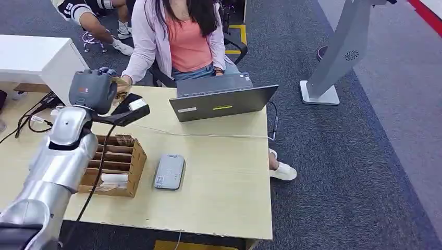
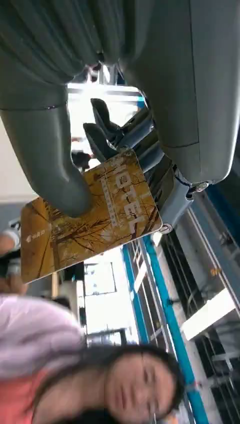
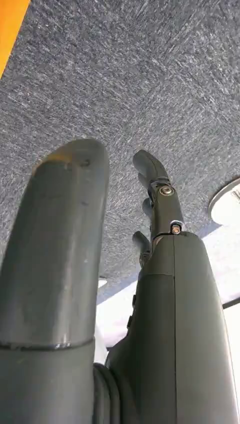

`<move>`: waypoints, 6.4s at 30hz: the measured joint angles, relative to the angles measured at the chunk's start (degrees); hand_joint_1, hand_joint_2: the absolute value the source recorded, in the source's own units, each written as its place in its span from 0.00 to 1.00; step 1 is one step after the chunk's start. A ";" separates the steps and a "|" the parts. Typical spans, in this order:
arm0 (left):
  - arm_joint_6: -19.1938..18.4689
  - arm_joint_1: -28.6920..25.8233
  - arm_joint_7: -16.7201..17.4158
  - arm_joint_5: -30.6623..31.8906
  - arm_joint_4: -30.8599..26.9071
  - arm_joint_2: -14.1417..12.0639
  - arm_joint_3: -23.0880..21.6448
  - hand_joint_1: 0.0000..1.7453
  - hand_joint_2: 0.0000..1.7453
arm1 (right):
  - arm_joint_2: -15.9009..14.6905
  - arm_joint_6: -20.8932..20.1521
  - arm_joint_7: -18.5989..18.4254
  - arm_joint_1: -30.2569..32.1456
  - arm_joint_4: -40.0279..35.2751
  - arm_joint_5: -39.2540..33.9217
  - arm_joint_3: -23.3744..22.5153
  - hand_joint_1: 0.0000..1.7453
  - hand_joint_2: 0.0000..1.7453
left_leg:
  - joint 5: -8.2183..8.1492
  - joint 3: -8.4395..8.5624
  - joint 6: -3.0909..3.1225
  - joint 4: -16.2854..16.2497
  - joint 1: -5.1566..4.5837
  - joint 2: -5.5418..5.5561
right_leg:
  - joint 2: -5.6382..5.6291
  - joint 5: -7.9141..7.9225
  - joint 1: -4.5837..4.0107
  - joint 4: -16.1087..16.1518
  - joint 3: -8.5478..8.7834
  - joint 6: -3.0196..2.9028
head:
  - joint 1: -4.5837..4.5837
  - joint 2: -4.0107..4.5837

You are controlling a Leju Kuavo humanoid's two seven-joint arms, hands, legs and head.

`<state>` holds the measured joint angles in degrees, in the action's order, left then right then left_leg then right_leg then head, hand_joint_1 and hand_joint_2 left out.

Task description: Pass the card to the sensor for recognition and then transmit it.

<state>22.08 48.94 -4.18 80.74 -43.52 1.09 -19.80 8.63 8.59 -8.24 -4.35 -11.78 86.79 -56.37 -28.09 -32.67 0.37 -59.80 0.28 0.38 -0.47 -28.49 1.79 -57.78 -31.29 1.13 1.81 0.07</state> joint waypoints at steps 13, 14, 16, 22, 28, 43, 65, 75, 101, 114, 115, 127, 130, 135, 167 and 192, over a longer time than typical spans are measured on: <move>-9.46 -14.14 2.62 -4.70 -17.63 2.50 -10.47 1.00 1.00 | 0.13 0.92 -0.66 0.09 0.22 -1.46 -1.36 0.00 0.00 | 0.03 -0.08 0.03 0.02 0.01 -0.03 | -0.01 0.01 0.00 0.00 -0.08 0.01 | 0.02 0.00; -10.91 -14.21 2.93 -5.32 -17.83 2.50 -10.78 1.00 1.00 | 0.15 0.92 -0.66 0.11 0.22 -1.57 -1.44 0.00 0.00 | 0.03 -0.08 0.03 0.02 0.01 -0.03 | -0.01 0.02 0.00 -0.01 -0.08 0.01 | 0.02 0.00; -14.33 -14.30 3.30 -6.43 -17.87 2.32 -11.67 1.00 1.00 | 0.22 0.96 -0.66 0.12 0.22 -1.86 -1.75 0.00 0.00 | 0.05 -0.08 0.05 0.02 0.00 -0.03 | 0.00 0.02 0.00 -0.01 -0.07 0.02 | 0.02 0.00; -18.45 -14.97 4.09 -8.33 -17.65 1.12 -14.34 1.00 1.00 | 0.37 1.03 -0.66 0.15 0.22 -2.23 -2.38 0.00 0.00 | 0.05 -0.10 0.05 0.02 0.00 -0.02 | 0.00 0.03 0.00 0.00 -0.07 0.03 | 0.02 0.00; -18.64 -15.01 4.09 -8.48 -17.65 0.46 -15.48 1.00 1.00 | 0.39 1.09 -0.66 0.15 0.22 -2.23 -2.80 0.00 0.00 | 0.04 -0.11 0.05 0.02 0.00 -0.03 | 0.00 0.03 0.00 0.00 -0.08 0.03 | 0.00 0.00; -26.20 -14.11 2.65 -16.44 -12.13 -1.87 -21.18 1.00 1.00 | 0.39 1.64 -0.66 0.15 0.24 -2.19 -2.86 0.00 0.00 | 0.05 -0.11 0.05 0.02 0.00 -0.04 | -0.01 0.03 0.00 0.00 -0.10 0.03 | 0.02 0.00; -27.58 -10.11 2.15 -22.36 1.47 -2.40 -25.19 1.00 1.00 | 0.39 0.98 -0.66 0.13 0.24 -0.61 -2.86 0.00 0.00 | 0.10 -0.01 0.04 0.03 0.00 -0.03 | -0.01 0.07 0.00 -0.01 0.03 0.05 | 0.02 0.00; -4.23 -10.36 9.97 -12.63 -2.73 -2.95 -22.12 1.00 1.00 | 0.39 0.85 -0.39 0.24 0.24 0.02 -2.69 0.00 0.00 | 0.21 -0.13 0.12 0.03 0.01 0.02 | 0.08 0.15 0.00 -0.02 -0.04 0.05 | -0.02 0.00; 1.88 13.60 6.10 2.20 7.68 -11.43 2.68 1.00 1.00 | 0.37 -0.59 0.48 0.16 0.24 0.42 1.88 0.00 0.00 | 0.43 -0.34 0.00 0.02 0.17 0.00 | 0.01 0.36 -0.14 -0.03 -0.27 -0.03 | 0.00 0.00; 2.32 14.45 5.79 0.56 9.97 -11.69 4.19 0.00 1.00 | 0.37 -0.59 0.55 0.08 0.22 0.37 2.27 0.00 0.00 | 0.43 -0.34 -0.01 0.03 0.18 -0.01 | 0.01 0.36 -0.14 -0.04 -0.29 -0.03 | -0.02 0.00; 2.45 14.43 5.40 0.50 9.97 -11.69 4.21 0.00 1.00 | 0.37 -0.57 0.55 0.08 0.24 0.37 2.32 0.00 0.00 | 0.43 -0.34 -0.01 0.02 0.18 0.00 | 0.01 0.36 -0.14 -0.04 -0.29 -0.03 | -0.02 0.00; 4.59 0.64 -0.02 -4.84 -4.40 -8.63 4.39 0.00 1.00 | 0.39 0.37 0.09 0.04 0.24 -0.31 2.14 0.00 0.00 | 0.40 -0.32 0.01 0.04 0.04 -0.03 | -0.02 0.36 -0.05 -0.01 -0.28 -0.03 | 0.00 0.00; 3.45 -10.32 1.19 -4.18 -16.95 -7.34 3.58 0.00 1.00 | 0.42 1.20 0.00 0.08 0.24 -1.42 1.09 0.00 0.00 | 0.33 -0.33 0.03 0.04 0.01 -0.12 | -0.10 0.33 0.00 0.01 -0.34 -0.01 | 0.00 0.00; 2.21 -22.21 1.73 -3.63 -31.32 -6.90 0.46 0.00 1.00 | 0.52 2.03 -0.50 0.20 0.24 -2.88 -0.33 0.00 0.00 | 0.29 -0.45 0.06 0.05 0.00 -0.20 | -0.18 0.33 0.01 0.02 -0.48 0.00 | -0.02 0.00; -13.95 -44.20 7.54 -6.85 -46.53 -13.24 -7.26 0.00 1.00 | 1.03 3.67 -0.85 0.53 0.24 -5.81 -4.74 0.00 0.00 | 0.34 -0.56 0.05 0.07 0.01 -0.15 | -0.07 0.33 0.00 0.02 -0.56 0.01 | 0.00 0.00; -11.58 -52.85 10.23 -5.88 -48.80 -13.04 3.25 0.00 1.00 | 1.03 3.34 -0.98 0.74 0.24 -4.96 -4.76 0.00 0.00 | 0.34 -0.56 0.05 0.09 0.02 -0.13 | -0.05 0.33 0.00 0.02 -0.56 0.01 | 0.00 0.00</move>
<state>10.49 -3.91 6.05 74.86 -92.32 -11.96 -16.54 9.66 11.93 -9.22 -3.61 -11.54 81.83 -61.13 -27.75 -33.23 0.42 -59.71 0.30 0.25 -0.52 -28.17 1.79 -57.77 -31.85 1.13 1.81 0.07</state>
